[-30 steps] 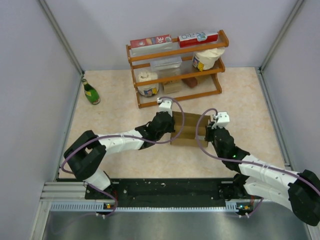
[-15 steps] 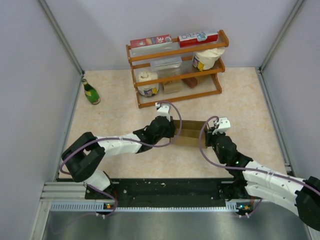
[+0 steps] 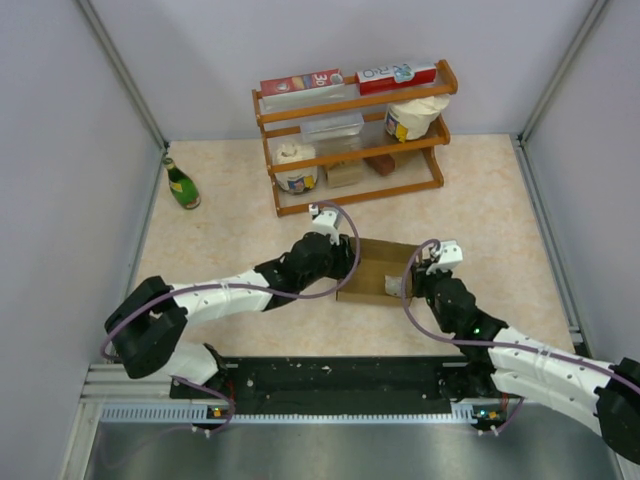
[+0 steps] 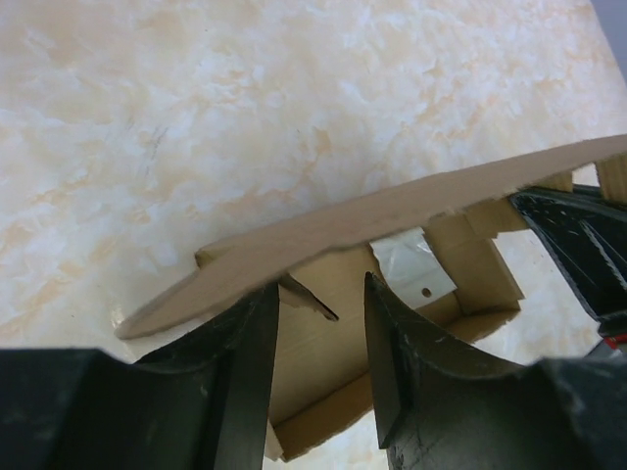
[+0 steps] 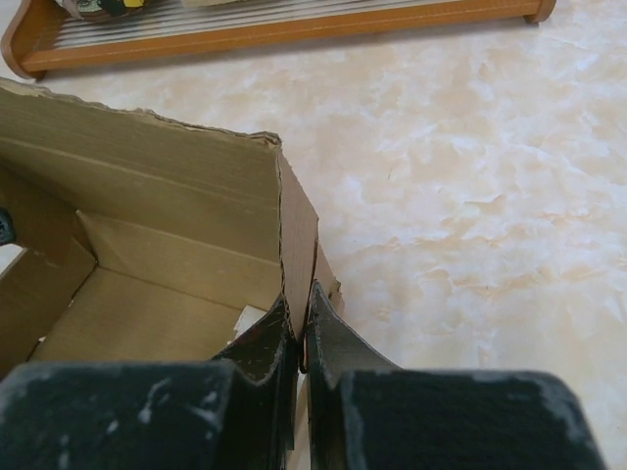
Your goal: Fold the paper box
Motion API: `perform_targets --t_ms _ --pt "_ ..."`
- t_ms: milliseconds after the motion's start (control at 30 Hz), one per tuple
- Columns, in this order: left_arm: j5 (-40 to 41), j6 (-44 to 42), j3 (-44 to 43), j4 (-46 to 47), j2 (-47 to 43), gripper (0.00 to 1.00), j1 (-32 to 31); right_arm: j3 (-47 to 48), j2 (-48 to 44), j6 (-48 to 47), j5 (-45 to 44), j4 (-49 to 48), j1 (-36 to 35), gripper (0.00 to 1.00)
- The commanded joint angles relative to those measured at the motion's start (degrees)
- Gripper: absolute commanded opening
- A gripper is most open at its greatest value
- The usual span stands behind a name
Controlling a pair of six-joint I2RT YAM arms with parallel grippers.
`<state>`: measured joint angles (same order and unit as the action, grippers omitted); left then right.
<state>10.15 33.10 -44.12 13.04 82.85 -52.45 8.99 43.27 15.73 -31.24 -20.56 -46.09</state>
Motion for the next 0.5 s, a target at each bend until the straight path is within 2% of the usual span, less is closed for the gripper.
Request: perform_targets --t_ms 0,400,467 --pt "-8.57 2.4 1.66 5.07 -3.48 0.44 -2.05 -0.55 -0.81 2.38 5.32 -5.11 -3.04 0.0" --pt "-9.89 2.76 7.55 5.15 -7.26 0.45 -2.05 -3.37 -3.8 3.35 2.33 -3.79 -5.77 0.0" --pt "-12.08 2.93 8.34 5.68 -7.96 0.45 -2.05 -3.72 -4.15 3.52 1.8 -3.44 -6.12 0.0"
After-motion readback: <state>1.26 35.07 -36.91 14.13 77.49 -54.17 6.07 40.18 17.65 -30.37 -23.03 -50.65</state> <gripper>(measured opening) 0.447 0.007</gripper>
